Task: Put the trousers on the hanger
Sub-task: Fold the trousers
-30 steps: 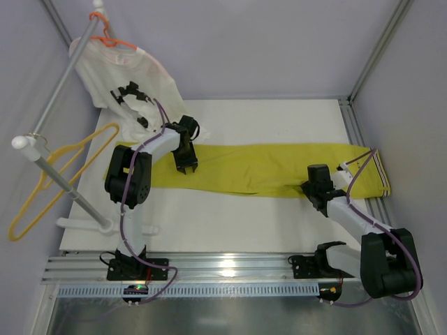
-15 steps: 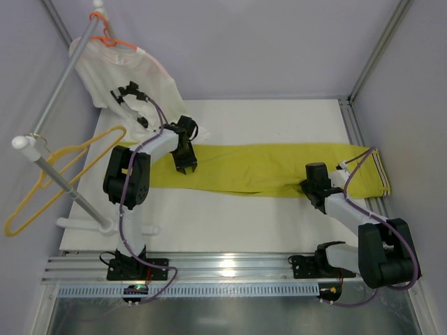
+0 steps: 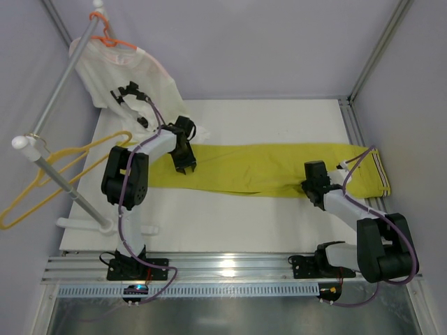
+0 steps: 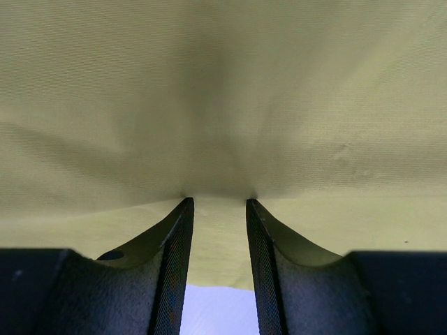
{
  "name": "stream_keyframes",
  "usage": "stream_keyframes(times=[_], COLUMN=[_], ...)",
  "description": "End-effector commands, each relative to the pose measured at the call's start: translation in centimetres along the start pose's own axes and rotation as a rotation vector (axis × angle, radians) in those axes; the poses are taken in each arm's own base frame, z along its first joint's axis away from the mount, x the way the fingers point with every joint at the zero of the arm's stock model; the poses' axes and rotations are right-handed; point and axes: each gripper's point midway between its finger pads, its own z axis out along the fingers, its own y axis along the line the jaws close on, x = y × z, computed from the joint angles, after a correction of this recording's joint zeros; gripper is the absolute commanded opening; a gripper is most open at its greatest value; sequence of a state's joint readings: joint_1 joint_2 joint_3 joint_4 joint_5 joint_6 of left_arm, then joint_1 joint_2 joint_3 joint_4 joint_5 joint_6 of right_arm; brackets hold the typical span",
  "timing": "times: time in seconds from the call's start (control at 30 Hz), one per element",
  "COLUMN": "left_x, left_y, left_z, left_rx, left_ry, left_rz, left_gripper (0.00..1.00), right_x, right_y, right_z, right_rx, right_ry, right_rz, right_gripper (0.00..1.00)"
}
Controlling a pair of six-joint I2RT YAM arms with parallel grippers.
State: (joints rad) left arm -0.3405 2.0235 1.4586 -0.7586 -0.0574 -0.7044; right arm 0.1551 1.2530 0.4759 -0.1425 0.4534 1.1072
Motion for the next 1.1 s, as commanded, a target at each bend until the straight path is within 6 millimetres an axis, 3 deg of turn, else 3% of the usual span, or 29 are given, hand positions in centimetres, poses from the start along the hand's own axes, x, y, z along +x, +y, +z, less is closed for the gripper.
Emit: stream_keyframes(times=[0.0, 0.2, 0.4, 0.53, 0.63, 0.7, 0.9, 1.07], left_x=[0.7, -0.3, -0.7, -1.0, -1.3, -1.4, -2.0, -2.4], left_y=[3.5, 5.2, 6.2, 6.2, 6.4, 6.5, 7.0, 7.1], left_z=[1.8, 2.4, 3.3, 3.6, 3.6, 3.6, 3.8, 3.8], left_rx=[-0.104, -0.127, -0.172, -0.173, -0.184, -0.19, -0.2, -0.196], left_ry=[0.05, 0.049, 0.055, 0.054, 0.045, 0.044, 0.039, 0.033], left_rz=[-0.028, -0.071, -0.068, -0.082, -0.079, -0.074, -0.078, -0.089], left_gripper=[0.38, 0.38, 0.37, 0.37, 0.37, 0.37, 0.37, 0.37], right_x=[-2.9, -2.7, -0.3, -0.4, -0.4, 0.8, 2.0, 2.5], right_y=[1.6, 1.1, -0.9, -1.6, -1.1, -0.7, -3.9, -5.0], right_z=[-0.9, -2.8, -3.6, -4.5, -5.3, -6.0, -6.4, -6.9], right_rx=[0.006, 0.024, 0.026, -0.023, -0.104, -0.169, -0.069, -0.07], right_ry=[-0.077, 0.017, 0.169, 0.172, 0.183, 0.233, 0.287, 0.314], right_rz=[-0.013, -0.178, -0.264, -0.299, -0.279, -0.268, -0.263, -0.26], right_gripper=[0.04, 0.04, 0.04, 0.04, 0.04, 0.04, 0.04, 0.04])
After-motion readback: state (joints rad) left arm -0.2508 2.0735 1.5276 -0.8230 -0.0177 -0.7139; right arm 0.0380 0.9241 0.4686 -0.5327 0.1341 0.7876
